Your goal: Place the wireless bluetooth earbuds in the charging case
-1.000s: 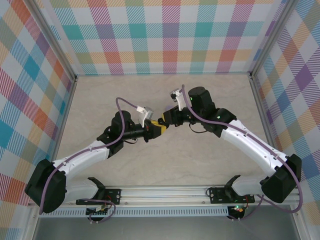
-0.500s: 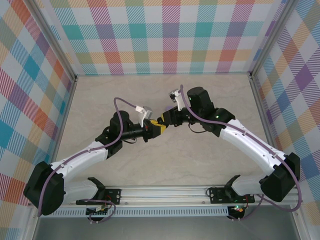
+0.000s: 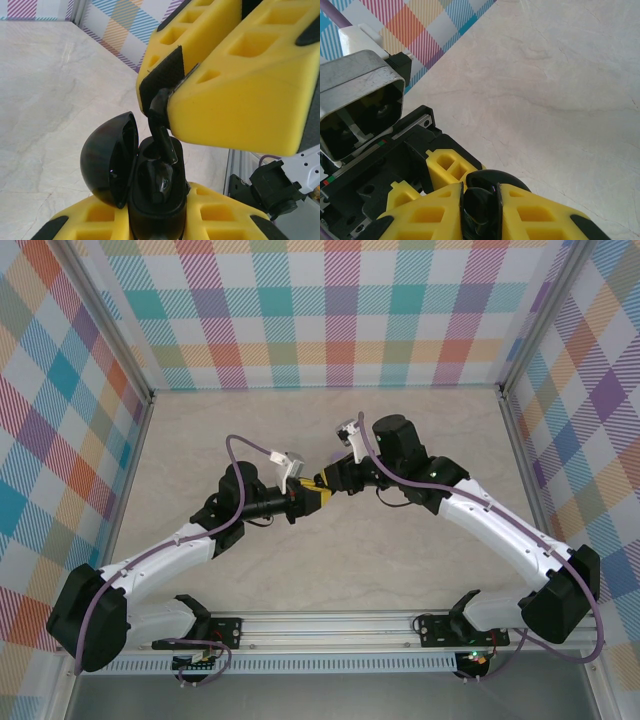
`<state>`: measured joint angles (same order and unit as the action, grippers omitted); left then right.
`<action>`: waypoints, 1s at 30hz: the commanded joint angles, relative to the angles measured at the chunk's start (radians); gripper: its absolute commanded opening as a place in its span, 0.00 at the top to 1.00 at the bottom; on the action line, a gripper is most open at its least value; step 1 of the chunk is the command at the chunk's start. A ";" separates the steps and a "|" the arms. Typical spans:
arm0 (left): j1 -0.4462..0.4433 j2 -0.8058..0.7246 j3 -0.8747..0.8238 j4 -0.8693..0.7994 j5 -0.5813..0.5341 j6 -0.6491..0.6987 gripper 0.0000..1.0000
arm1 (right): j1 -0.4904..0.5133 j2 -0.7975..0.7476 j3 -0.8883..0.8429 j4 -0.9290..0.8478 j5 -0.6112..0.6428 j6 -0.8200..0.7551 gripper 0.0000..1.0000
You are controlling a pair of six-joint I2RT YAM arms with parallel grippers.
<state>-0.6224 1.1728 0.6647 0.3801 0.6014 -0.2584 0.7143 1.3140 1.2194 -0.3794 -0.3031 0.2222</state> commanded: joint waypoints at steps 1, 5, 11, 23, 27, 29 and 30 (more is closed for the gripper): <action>-0.013 -0.033 0.013 0.048 -0.022 -0.007 0.94 | 0.010 0.008 0.017 -0.011 -0.004 -0.023 0.77; -0.012 -0.038 0.009 0.053 -0.027 -0.011 0.94 | 0.011 0.007 0.013 -0.014 0.002 -0.026 0.77; -0.013 -0.039 0.012 0.055 -0.009 -0.010 0.94 | 0.012 0.005 0.011 -0.009 0.025 -0.024 0.77; -0.012 -0.044 0.012 0.041 -0.039 -0.005 0.94 | 0.014 0.003 0.020 -0.025 -0.015 -0.031 0.77; -0.012 -0.047 0.013 0.042 -0.047 -0.004 0.94 | 0.015 -0.004 0.017 -0.036 -0.016 -0.031 0.77; -0.013 -0.052 0.013 0.039 -0.059 -0.003 0.94 | 0.015 -0.007 0.015 -0.039 -0.013 -0.031 0.77; -0.012 -0.054 0.013 0.039 -0.062 -0.003 0.94 | 0.014 -0.010 0.014 -0.040 -0.016 -0.031 0.77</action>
<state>-0.6262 1.1542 0.6647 0.3870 0.5636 -0.2661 0.7200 1.3140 1.2194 -0.3859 -0.2897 0.2176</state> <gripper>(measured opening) 0.217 0.231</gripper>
